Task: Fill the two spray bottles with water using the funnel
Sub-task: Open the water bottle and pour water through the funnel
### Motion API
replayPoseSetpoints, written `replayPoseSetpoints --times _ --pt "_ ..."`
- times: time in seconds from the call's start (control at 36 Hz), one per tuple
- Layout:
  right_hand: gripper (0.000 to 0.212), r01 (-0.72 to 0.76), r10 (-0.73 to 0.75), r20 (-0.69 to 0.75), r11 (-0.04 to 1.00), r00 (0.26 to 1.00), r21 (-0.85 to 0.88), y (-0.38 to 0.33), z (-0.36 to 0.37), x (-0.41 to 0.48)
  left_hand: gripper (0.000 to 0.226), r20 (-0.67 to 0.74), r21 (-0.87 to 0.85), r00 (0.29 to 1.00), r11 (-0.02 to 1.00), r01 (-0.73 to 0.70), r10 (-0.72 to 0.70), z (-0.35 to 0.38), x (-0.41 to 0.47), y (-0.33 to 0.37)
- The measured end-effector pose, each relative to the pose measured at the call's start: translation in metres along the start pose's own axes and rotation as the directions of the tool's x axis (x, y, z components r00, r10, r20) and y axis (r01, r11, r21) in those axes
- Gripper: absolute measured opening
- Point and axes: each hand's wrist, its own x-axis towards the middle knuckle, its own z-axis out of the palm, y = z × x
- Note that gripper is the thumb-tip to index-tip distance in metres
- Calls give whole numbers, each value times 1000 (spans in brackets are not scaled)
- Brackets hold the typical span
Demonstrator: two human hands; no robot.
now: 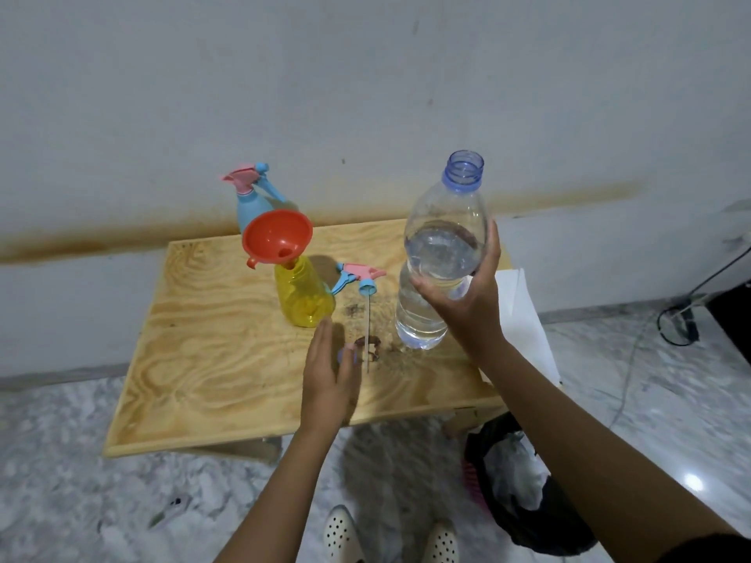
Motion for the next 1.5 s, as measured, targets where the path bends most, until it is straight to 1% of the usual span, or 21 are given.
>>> replayPoseSetpoints --times 0.06,0.08,0.14,0.22,0.25,0.31,0.36,0.42,0.53,0.64,0.75,0.83,0.92,0.97,1.03,1.11,1.17,1.19,1.31,1.42,1.5 --pt "108 -64 61 85 997 995 38 8 -3 -6 55 -76 -41 992 994 -102 98 0 8 36" --pt "105 -91 85 121 995 989 49 11 -3 -9 56 -87 -64 985 986 -156 150 1 13 56" --pt "96 -116 110 167 993 980 28 17 -2 -13 55 -54 -146 973 962 -229 223 4 20 98" --pt "93 -135 132 190 991 973 4 22 0 -15 57 57 -240 937 915 -323 346 10 27 148" --pt "93 -145 142 187 989 972 2 24 1 -14 62 99 -243 923 908 -341 372 12 29 159" --pt "100 -159 158 185 987 970 -10 29 2 -12 79 171 -213 908 914 -346 383 19 33 171" --pt "108 -165 171 182 985 968 -50 34 5 -11 96 198 -125 905 925 -358 377 26 37 176" --pt "109 -162 172 168 984 971 -71 37 9 -11 102 188 -65 913 932 -356 362 31 39 177" --pt "104 -153 165 138 984 977 -91 32 13 -9 99 167 -43 938 953 -300 303 31 41 176" --pt "109 -37 61 167 989 984 -145 25 12 -6 97 132 -102 965 971 -215 228 18 47 174" --pt "100 51 -25 186 989 982 -136 14 6 2 92 30 -190 975 959 -209 218 3 55 171" --pt "96 42 -9 238 990 971 -137 2 -2 13 92 -19 -273 982 944 -185 187 -5 60 174" --pt "94 63 -2 295 978 956 -198 -13 -13 26 88 -44 -351 983 918 -185 181 -10 65 174" --pt "95 110 -16 335 959 942 -262 -22 -20 34 89 -51 -418 987 894 -161 153 -12 65 173" --pt "98 158 -17 376 924 926 -348 -27 -25 41 90 -47 -482 995 870 -102 90 -13 65 172" --pt "99 202 22 422 854 907 -479 -33 -30 47 93 -50 -579 998 816 -1 -34 -10 64 167" --pt "98 218 61 449 810 892 -544 -36 -31 48 93 -47 -611 996 791 36 -82 -6 64 160" --pt "97 221 78 458 796 886 -563 -38 -31 48 93 -43 -617 995 786 48 -94 -5 63 158" --pt "96 238 116 480 754 869 -612 -41 -33 48 76 -37 -656 991 751 76 -132 3 66 147" --pt "97 262 158 504 703 849 -662 -43 -35 50 77 32 -709 982 688 155 -188 8 63 143" --pt "97 262 188 507 678 841 -686 -45 -36 53 70 48 -730 977 661 175 -206 11 63 144"
